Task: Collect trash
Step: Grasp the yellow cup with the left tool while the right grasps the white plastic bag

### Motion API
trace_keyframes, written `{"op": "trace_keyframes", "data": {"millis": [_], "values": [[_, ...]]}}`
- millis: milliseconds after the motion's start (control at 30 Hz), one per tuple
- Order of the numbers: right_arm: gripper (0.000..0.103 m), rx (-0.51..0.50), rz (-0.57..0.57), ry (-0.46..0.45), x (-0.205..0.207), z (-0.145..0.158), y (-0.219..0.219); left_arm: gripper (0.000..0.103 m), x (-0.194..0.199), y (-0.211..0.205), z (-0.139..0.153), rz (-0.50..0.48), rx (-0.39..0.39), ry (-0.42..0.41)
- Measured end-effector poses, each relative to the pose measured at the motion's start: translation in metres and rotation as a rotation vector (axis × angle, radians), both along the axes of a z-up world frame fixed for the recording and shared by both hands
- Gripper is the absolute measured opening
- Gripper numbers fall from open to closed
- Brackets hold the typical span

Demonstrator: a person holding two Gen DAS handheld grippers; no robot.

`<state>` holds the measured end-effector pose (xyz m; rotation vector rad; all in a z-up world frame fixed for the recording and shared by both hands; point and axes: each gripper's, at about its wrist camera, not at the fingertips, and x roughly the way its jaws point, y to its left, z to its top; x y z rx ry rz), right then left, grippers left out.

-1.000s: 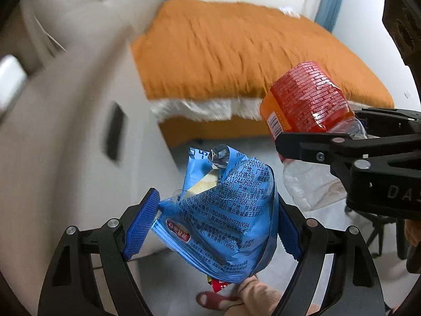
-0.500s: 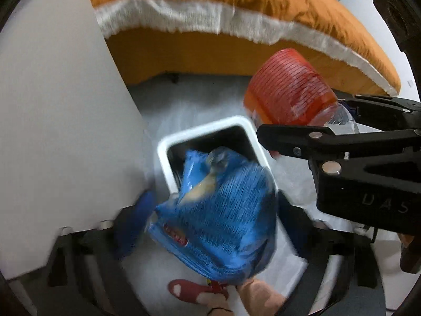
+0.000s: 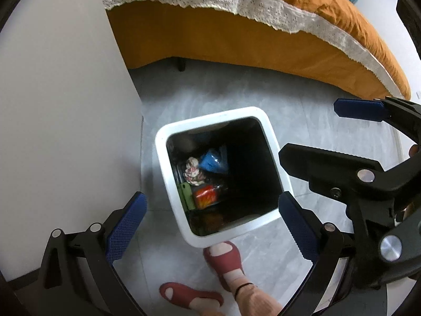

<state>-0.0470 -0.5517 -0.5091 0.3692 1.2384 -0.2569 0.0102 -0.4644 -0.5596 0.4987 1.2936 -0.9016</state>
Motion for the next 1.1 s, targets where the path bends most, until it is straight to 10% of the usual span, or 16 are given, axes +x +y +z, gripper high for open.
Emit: {"op": "trace_keyframes", "data": {"millis": [333,567,900,1100], "values": [[0.098,-0.034,0.017,-0.035,0.000,0.071,0.012,0.098,0.006,0.012,0.081,0.064,-0.054,-0.021],[0.098,-0.061,-0.014,-0.136,-0.018,0.177,0.026,0.098,-0.003,0.029,0.187,0.136,-0.128,-0.083],[0.098,-0.023,0.033,-0.422,-0.008,0.340,0.073,0.098,-0.003,0.106,0.374,0.324,-0.312,-0.302],[0.098,-0.003,0.182,-0.543,0.030,0.385,0.131,0.098,0.018,0.177,0.430,0.452,-0.301,-0.489]]}}
